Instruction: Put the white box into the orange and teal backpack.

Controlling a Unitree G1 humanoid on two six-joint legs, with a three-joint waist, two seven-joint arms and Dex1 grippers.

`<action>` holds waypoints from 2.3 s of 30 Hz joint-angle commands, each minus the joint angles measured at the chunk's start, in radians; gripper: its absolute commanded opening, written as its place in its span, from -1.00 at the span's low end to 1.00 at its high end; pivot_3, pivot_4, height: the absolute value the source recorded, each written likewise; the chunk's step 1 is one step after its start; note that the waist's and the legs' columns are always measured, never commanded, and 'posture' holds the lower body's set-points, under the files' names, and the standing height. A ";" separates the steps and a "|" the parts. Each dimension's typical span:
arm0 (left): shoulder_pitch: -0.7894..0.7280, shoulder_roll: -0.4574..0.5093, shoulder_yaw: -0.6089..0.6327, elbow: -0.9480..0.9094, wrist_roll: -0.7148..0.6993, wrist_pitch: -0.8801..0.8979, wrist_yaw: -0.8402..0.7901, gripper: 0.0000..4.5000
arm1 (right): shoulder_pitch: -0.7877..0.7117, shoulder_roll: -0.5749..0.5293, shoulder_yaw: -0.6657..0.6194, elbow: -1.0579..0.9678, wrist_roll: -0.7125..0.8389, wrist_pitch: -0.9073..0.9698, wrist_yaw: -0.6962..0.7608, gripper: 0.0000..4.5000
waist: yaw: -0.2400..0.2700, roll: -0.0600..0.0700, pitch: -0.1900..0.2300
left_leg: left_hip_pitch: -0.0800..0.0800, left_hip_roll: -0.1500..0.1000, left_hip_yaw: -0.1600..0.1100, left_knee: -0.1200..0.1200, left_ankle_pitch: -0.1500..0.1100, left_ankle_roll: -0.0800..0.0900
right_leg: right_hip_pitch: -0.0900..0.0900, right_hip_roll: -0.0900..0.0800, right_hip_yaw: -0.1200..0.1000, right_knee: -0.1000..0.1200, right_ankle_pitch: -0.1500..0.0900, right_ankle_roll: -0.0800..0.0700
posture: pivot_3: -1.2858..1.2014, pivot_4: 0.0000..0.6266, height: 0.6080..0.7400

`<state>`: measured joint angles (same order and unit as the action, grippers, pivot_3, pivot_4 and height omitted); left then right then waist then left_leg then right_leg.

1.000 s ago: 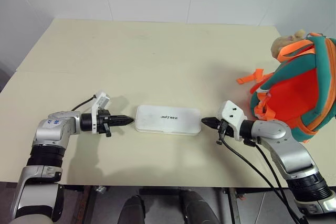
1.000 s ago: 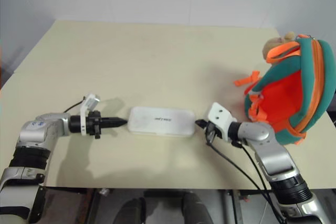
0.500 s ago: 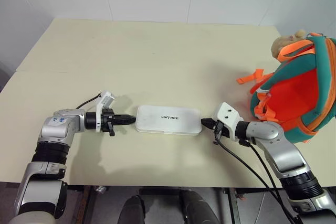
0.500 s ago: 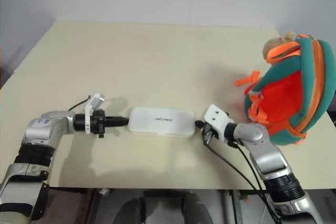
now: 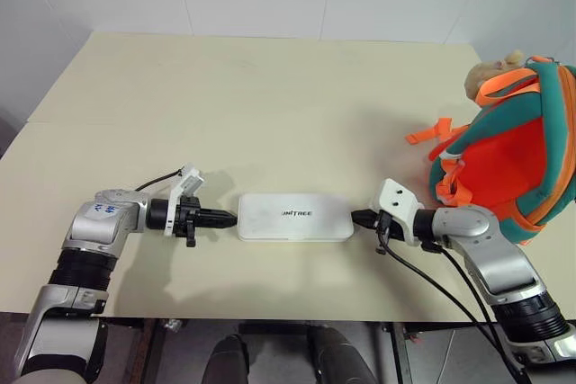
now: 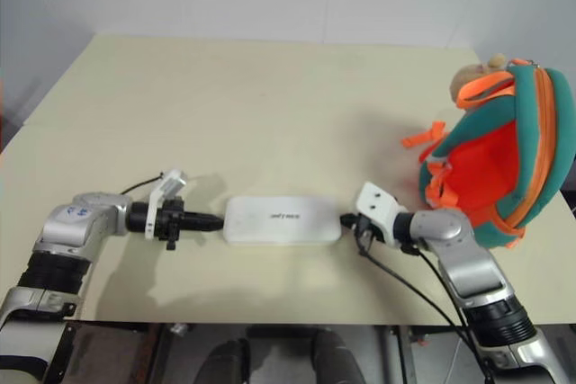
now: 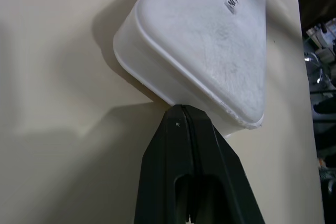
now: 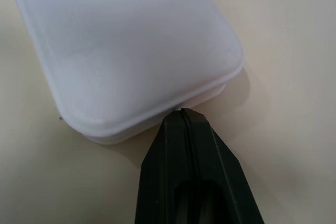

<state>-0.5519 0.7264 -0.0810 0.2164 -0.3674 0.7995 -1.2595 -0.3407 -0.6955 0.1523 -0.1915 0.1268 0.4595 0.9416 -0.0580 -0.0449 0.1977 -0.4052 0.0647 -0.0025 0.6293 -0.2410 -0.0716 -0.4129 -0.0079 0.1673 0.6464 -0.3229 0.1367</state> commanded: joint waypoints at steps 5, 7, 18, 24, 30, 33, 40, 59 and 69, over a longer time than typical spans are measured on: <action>0.016 -0.027 0.035 -0.008 -0.001 -0.057 0.058 -1.00 | 0.010 0.002 0.006 -0.071 0.026 0.005 0.020 -0.99 | 0.001 0.000 0.000 | 0.000 0.000 0.000 0.000 0.000 0.000 | 0.000 0.000 0.000 0.000 0.000 0.000 | 0.03 -0.52 1.00; 0.002 -0.050 0.092 0.038 -0.004 -0.121 0.107 -1.00 | 0.019 -0.008 -0.017 -0.077 0.029 0.016 0.011 -0.99 | 0.001 0.000 0.000 | 0.000 0.000 0.000 0.001 0.000 0.000 | 0.000 0.000 0.000 0.000 0.000 0.000 | 0.03 -0.52 1.00; -0.027 -0.001 0.180 0.036 -0.071 -0.012 0.154 0.38 | 0.049 -0.140 -0.098 -0.113 0.058 0.043 0.042 -0.14 | 0.000 0.000 0.000 | 0.000 0.000 0.000 0.000 0.000 0.000 | 0.000 0.000 0.000 0.000 0.000 0.000 | 0.03 -0.52 1.00; -0.021 0.020 0.228 0.039 -0.134 0.056 0.148 1.00 | 0.055 -0.169 -0.116 -0.113 0.047 0.031 0.027 0.81 | -0.001 0.000 0.000 | 0.000 0.000 0.000 0.000 0.000 0.000 | 0.000 0.000 0.000 0.000 0.000 0.000 | 0.03 -0.52 1.00; -0.027 0.006 0.263 0.061 -0.152 0.080 0.183 1.00 | 0.062 -0.161 -0.114 -0.118 0.039 0.020 0.003 0.98 | 0.000 0.000 0.000 | 0.000 0.000 0.000 0.000 0.000 0.000 | 0.000 0.000 0.000 0.000 0.000 0.000 | 0.03 -0.52 1.00; -0.054 -0.012 0.273 0.111 -0.174 0.147 0.211 1.00 | 0.043 -0.135 -0.089 -0.088 0.000 -0.003 -0.049 0.98 | 0.000 0.000 0.000 | 0.000 0.000 0.000 0.001 0.000 0.000 | 0.000 0.000 0.000 0.000 0.000 0.000 | 0.03 -0.52 1.00; -0.098 -0.007 0.197 0.169 -0.185 0.354 0.198 1.00 | -0.001 -0.059 -0.045 -0.002 -0.087 -0.060 -0.148 0.98 | -0.002 0.000 0.000 | 0.000 0.000 0.000 0.001 0.000 0.000 | 0.000 0.000 0.000 0.000 0.000 0.000 | 0.03 -0.52 1.00; -0.163 -0.092 0.039 0.326 -0.167 0.432 0.094 1.00 | -0.045 0.003 -0.002 0.025 -0.133 -0.086 -0.152 0.98 | 0.004 0.001 0.000 | 0.002 0.000 0.000 0.001 0.000 -0.001 | 0.002 0.000 0.000 0.000 0.000 0.000 | 0.03 -0.52 1.00; -0.240 -0.148 -0.012 0.416 -0.145 0.411 0.056 1.00 | -0.060 0.013 0.002 0.050 -0.137 -0.105 -0.149 0.98 | 0.005 0.001 0.000 | 0.002 -0.001 0.000 0.002 0.000 -0.001 | 0.003 0.000 0.000 0.000 0.001 0.001 | 0.03 -0.52 1.00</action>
<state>-0.8010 0.6096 -0.0347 0.6088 -0.5360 1.2007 -1.2012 -0.3834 -0.6928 0.1575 -0.1284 -0.0119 0.3736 0.7944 -0.0527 -0.0441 0.1973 -0.4032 0.0636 -0.0029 0.6317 -0.2410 -0.0722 -0.4099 -0.0083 0.1672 0.6469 -0.3221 0.1381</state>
